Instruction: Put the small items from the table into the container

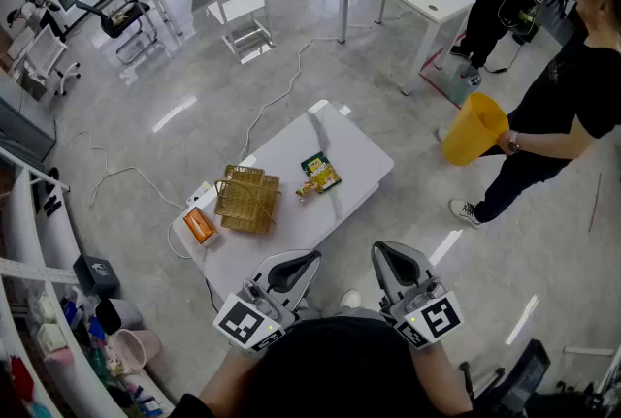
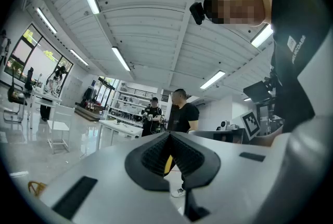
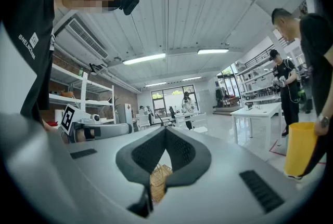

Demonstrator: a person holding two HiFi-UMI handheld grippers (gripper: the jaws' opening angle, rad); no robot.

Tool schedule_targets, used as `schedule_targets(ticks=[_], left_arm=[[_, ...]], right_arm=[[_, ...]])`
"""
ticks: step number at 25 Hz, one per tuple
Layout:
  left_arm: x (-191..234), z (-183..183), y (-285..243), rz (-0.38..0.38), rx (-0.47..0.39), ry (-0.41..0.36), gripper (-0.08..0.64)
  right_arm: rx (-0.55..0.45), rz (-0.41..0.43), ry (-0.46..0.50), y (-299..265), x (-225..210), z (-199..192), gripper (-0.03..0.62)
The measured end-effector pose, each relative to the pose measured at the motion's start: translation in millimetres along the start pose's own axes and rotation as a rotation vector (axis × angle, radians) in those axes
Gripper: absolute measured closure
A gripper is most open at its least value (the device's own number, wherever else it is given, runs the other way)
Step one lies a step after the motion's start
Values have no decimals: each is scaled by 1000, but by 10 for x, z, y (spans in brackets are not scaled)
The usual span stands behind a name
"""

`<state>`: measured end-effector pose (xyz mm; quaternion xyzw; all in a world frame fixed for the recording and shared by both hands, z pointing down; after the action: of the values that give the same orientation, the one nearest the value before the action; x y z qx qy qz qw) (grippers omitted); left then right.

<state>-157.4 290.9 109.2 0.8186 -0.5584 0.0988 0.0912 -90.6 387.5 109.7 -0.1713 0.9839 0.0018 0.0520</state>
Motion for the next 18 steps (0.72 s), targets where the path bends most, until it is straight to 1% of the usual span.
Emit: schedule_targets(ticks=[5,15,18], left_arm=[[21,50,-6,-3,-15,29,557],[-34,-46,-90,-10,24,12,557],[-26,-68,-147,0,26,20,557]], right_arm=[[-3,5,-7,-4,8,17,584],[-3,12,-14,-2,-56,14,584],[-8,17,-39,22,-112,6,584]])
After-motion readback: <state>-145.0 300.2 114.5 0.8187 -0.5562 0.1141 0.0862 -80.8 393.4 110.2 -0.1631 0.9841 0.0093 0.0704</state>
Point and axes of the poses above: the fingertips, and each gripper's own axes: y backward along the fingers, x to its left, z out of its top, the point moved 1 cm from there along y, backward along the fingers, and after that the axes turned 3 degrees about y, right-handed, at the moved point
